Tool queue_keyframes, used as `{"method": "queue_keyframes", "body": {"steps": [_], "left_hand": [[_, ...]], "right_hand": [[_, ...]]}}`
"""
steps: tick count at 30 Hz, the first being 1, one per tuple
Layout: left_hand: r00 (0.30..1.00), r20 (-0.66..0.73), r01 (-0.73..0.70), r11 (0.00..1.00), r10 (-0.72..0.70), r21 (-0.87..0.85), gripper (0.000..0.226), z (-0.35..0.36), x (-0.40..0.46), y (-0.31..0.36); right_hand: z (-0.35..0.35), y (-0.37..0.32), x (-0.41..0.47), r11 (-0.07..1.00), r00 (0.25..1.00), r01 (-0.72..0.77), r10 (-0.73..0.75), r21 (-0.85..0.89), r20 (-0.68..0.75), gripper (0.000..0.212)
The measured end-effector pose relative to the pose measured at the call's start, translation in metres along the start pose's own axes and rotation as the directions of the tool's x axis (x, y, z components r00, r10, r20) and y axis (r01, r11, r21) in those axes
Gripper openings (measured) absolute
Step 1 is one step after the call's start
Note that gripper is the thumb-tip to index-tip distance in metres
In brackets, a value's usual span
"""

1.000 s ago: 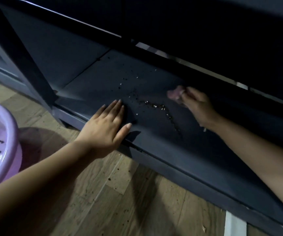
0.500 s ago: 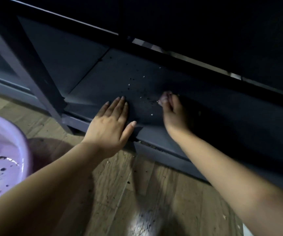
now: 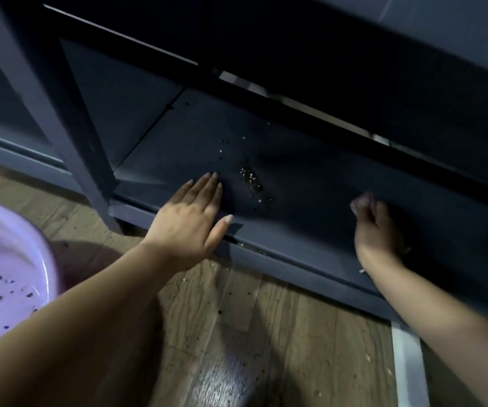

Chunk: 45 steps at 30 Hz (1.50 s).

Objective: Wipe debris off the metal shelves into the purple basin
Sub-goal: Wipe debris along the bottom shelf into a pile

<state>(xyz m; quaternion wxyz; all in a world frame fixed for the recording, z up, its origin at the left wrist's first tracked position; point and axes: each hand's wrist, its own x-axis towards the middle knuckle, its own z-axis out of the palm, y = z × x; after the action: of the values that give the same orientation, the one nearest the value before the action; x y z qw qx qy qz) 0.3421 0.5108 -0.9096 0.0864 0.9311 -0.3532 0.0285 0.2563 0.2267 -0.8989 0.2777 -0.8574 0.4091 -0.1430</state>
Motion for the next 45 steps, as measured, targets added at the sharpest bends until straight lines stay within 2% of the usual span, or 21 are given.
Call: {"method": "queue_keyframes", "body": {"steps": [4,7,11,14,17,19,21,23,25,28,30,32,35,38,40,42,43,44,45], "left_hand": [[0.998,-0.051,0.027,1.0,-0.027,0.007,0.08,-0.001,-0.005,-0.002],[0.996,-0.068,0.054,0.998,-0.055,-0.016,0.088,-0.002,-0.01,-0.009],[0.995,-0.064,0.077,0.997,-0.077,-0.016,0.092,-0.005,-0.014,-0.013],[0.995,-0.074,0.07,0.997,-0.071,-0.01,0.098,-0.006,-0.016,-0.016],[0.998,-0.044,0.054,0.999,-0.054,0.0,0.109,-0.006,-0.02,-0.02],[0.997,-0.044,0.066,0.998,-0.066,0.006,0.109,-0.006,-0.021,-0.021],[0.995,-0.051,0.083,0.996,-0.081,0.031,0.103,-0.005,-0.021,-0.022],[0.995,-0.062,0.082,0.995,-0.078,0.064,0.092,-0.003,-0.019,-0.024],[0.995,-0.059,0.088,0.992,-0.083,0.086,0.085,0.001,-0.017,-0.025],[0.991,-0.09,0.106,0.989,-0.097,0.105,0.079,0.008,-0.015,-0.024],[0.989,-0.107,0.116,0.989,-0.105,0.096,0.077,0.011,-0.013,-0.024],[0.987,-0.115,0.125,0.989,-0.114,0.085,0.076,0.011,-0.013,-0.023],[0.984,-0.127,0.134,0.987,-0.123,0.088,0.075,0.011,-0.014,-0.023],[0.983,-0.14,0.134,0.986,-0.119,0.103,0.073,0.009,-0.014,-0.021],[0.982,-0.144,0.137,0.984,-0.121,0.111,0.074,0.008,-0.014,-0.02],[0.982,-0.142,0.142,0.983,-0.125,0.113,0.074,0.008,-0.014,-0.019],[0.981,-0.147,0.142,0.983,-0.125,0.117,0.074,0.008,-0.014,-0.018],[0.981,-0.152,0.142,0.982,-0.123,0.121,0.074,0.008,-0.014,-0.018],[0.98,-0.158,0.142,0.982,-0.122,0.126,0.074,0.007,-0.013,-0.018]], "right_hand": [[0.013,-0.023,-0.018,0.991,0.999,0.023,-0.026,-0.134,-0.02,0.041],[0.034,-0.068,-0.04,0.988,0.995,0.072,-0.063,-0.135,0.072,0.034],[0.066,-0.117,-0.062,0.979,0.927,0.203,-0.193,0.003,0.323,0.037],[0.083,-0.143,-0.057,0.966,0.889,0.135,-0.216,0.221,0.404,0.039],[0.081,-0.135,-0.038,0.939,0.912,0.075,-0.201,0.334,0.358,0.038],[0.069,-0.112,-0.016,0.919,0.953,0.124,-0.216,0.373,0.214,0.02],[0.05,-0.086,0.011,0.935,0.976,0.166,-0.201,0.314,0.084,0.018],[0.03,-0.063,0.034,0.986,0.99,0.131,-0.136,0.106,0.039,0.031],[0.019,-0.045,0.054,0.994,0.991,0.109,-0.107,-0.021,0.075,0.044],[0.026,-0.031,0.073,0.983,0.982,0.146,-0.131,-0.107,0.134,0.065],[0.035,-0.037,0.08,0.972,0.969,0.196,-0.172,-0.131,0.178,0.058],[0.045,-0.058,0.082,0.969,0.935,0.248,-0.238,-0.006,0.265,0.045],[0.068,-0.091,0.084,0.925,0.854,0.327,-0.377,0.193,0.358,0.037],[0.088,-0.121,0.073,0.854,0.741,0.458,-0.521,0.248,0.425,0.023],[0.1,-0.137,0.059,0.801,0.655,0.529,-0.595,0.279,0.467,0.032],[0.106,-0.147,0.041,0.754,0.581,0.594,-0.643,0.28,0.498,0.058],[0.11,-0.146,0.038,0.723,0.54,0.616,-0.676,0.312,0.501,0.064],[0.108,-0.146,0.032,0.709,0.518,0.619,-0.692,0.338,0.503,0.061],[0.107,-0.145,0.029,0.712,0.511,0.591,-0.694,0.379,0.508,0.049]]}}
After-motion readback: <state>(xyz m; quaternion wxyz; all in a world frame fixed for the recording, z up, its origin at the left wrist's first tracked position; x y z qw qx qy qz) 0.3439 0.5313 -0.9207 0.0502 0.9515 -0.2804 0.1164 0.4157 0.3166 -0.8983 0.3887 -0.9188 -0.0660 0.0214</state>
